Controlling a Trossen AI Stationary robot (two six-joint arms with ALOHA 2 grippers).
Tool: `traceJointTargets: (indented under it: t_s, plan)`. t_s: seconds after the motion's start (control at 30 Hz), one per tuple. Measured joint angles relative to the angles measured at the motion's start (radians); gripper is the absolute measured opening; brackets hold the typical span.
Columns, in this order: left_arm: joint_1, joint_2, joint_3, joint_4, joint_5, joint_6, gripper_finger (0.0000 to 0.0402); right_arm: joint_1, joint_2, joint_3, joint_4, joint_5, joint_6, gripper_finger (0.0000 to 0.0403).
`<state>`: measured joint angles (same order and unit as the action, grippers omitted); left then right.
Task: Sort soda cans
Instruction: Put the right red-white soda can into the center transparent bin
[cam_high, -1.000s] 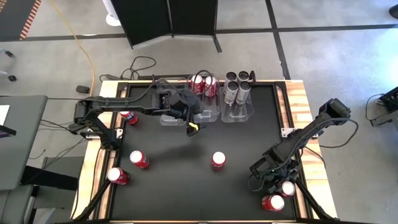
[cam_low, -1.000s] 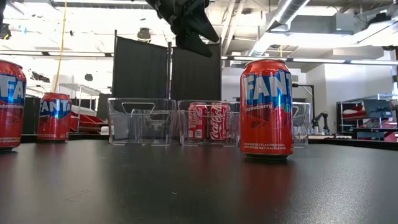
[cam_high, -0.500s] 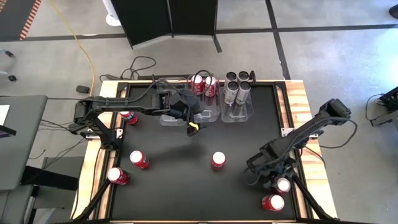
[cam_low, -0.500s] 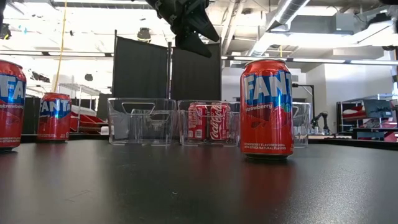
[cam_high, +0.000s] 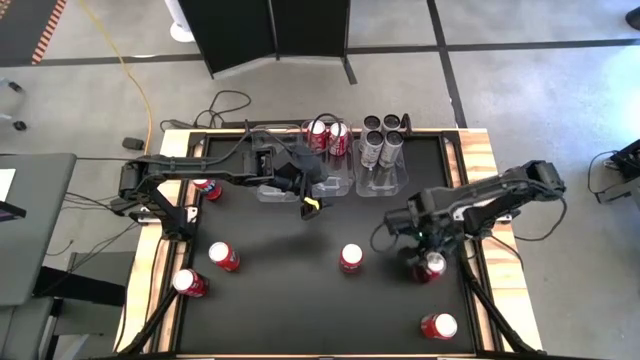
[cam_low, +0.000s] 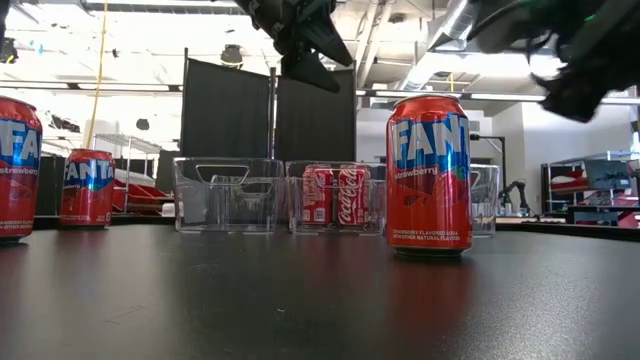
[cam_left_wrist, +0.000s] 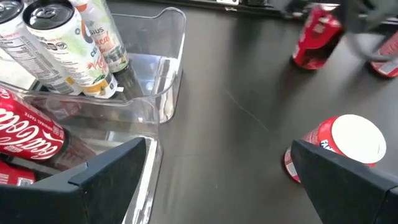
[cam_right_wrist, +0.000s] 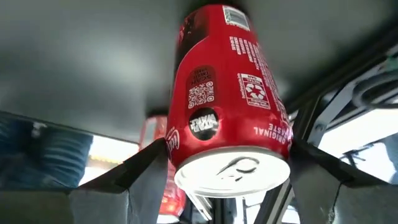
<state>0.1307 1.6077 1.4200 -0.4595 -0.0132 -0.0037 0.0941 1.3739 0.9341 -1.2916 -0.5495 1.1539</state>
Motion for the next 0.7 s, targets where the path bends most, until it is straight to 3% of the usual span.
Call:
traceJointTargets:
  t_s: [0.27, 0.53, 0.7]
  plan:
    - [-0.001, 0.000, 0.000, -0.002, 0.000, 0.010, 0.0395, -0.190, 0.003, 0.052, -0.005, 0.123, -0.113, 0.0286]
    - [-0.001, 0.000, 0.000, -0.039, 0.000, 0.008, 0.0395, -0.121, 0.001, 0.101, -0.008, 0.157, -0.070, 0.0285]
    - [0.003, 0.000, 0.000, -0.036, 0.000, 0.018, 0.0395, -0.087, -0.001, 0.104, 0.017, 0.233, -0.024, 0.0285]
